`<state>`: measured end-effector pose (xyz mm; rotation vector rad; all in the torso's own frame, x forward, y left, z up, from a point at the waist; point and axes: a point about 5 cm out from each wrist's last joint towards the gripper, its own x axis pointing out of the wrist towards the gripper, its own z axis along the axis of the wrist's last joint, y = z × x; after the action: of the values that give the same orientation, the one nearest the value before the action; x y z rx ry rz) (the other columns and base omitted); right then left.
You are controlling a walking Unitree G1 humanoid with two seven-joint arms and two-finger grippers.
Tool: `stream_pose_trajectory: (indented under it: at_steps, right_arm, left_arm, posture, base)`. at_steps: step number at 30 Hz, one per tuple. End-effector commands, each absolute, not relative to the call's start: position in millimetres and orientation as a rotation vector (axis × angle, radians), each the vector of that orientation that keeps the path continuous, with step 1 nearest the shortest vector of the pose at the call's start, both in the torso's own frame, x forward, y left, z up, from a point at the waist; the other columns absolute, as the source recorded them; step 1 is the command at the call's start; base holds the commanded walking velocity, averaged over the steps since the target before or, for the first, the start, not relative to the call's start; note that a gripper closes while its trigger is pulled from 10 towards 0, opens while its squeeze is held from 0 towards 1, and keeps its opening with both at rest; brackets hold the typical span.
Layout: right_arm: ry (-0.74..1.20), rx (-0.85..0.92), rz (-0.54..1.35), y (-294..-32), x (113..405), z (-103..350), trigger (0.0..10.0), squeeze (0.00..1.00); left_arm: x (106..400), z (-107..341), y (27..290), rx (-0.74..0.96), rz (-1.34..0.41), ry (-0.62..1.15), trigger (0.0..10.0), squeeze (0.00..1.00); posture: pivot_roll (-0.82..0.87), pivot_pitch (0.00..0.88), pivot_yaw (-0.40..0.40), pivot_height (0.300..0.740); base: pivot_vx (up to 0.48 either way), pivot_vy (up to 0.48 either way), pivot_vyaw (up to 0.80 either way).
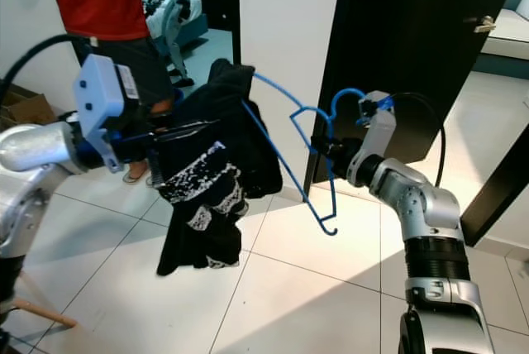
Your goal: Hang hanger
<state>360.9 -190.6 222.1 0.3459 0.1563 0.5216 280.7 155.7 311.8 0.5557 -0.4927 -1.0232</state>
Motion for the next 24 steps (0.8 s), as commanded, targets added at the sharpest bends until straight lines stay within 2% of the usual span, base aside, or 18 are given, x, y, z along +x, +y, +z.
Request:
stream_pose_trajectory:
  at_steps: [1, 2, 3, 4, 5, 6, 8, 11, 16, 24]
  right_arm:
    - [0.144, 0.381, 0.45, -200, 363, 226, 10.0, 0.0]
    - [0.144, 0.381, 0.45, -200, 363, 226, 10.0, 0.0]
    - [0.059, 0.322, 0.617, -190, 351, 238, 10.0, 0.0]
    - [0.059, 0.322, 0.617, -190, 351, 238, 10.0, 0.0]
    - [0.015, 0.277, 0.726, -183, 342, 243, 10.0, 0.0]
    - [0.015, 0.277, 0.726, -183, 342, 243, 10.0, 0.0]
    - [-0.034, 0.252, 0.819, -176, 332, 250, 10.0, 0.0]
    - [-0.085, 0.282, 0.799, -177, 334, 256, 10.0, 0.0]
    - [-0.158, 0.288, 0.897, -170, 324, 263, 10.0, 0.0]
    - [-0.193, 0.261, 0.925, -172, 319, 264, 10.0, 0.0]
  left_arm:
    - [270, 317, 154, 0.597, -1.057, -0.531, 10.0, 0.0]
    - [270, 317, 154, 0.597, -1.057, -0.531, 10.0, 0.0]
    - [282, 313, 172, 0.658, -0.916, -0.493, 10.0, 0.0]
    - [282, 313, 172, 0.658, -0.916, -0.493, 10.0, 0.0]
    - [289, 313, 183, 0.695, -0.822, -0.481, 10.0, 0.0]
    - [289, 313, 183, 0.695, -0.822, -0.481, 10.0, 0.0]
    - [299, 320, 201, 0.749, -0.657, -0.485, 10.0, 0.0]
    - [303, 328, 208, 0.748, -0.567, -0.512, 10.0, 0.0]
    - [309, 343, 222, 0.769, -0.375, -0.553, 10.0, 0.0]
    - [305, 364, 239, 0.796, -0.208, -0.638, 10.0, 0.0]
  posture:
    - [0.0, 0.0, -0.073, 0.74]
    - [0.0, 0.0, -0.073, 0.74]
    - [0.0, 0.0, -0.072, 0.74]
    - [0.0, 0.0, -0.072, 0.74]
    - [0.0, 0.0, -0.071, 0.74]
    - [0.0, 0.0, -0.071, 0.74]
    - [0.0, 0.0, -0.069, 0.74]
    - [0.0, 0.0, -0.069, 0.74]
    - [0.0, 0.0, -0.065, 0.74]
    - [0.0, 0.0, -0.067, 0.74]
  base:
    - [0.0, 0.0, 0.0]
    - [0.0, 0.0, 0.0]
    - [0.0, 0.0, 0.0]
    - [0.0, 0.0, 0.0]
    - [0.0, 0.0, 0.0]
    - [0.0, 0.0, 0.0]
    - [0.0, 0.0, 0.0]
    - [0.0, 0.0, 0.0]
    - [0.0, 0.0, 0.0]
    - [0.0, 0.0, 0.0]
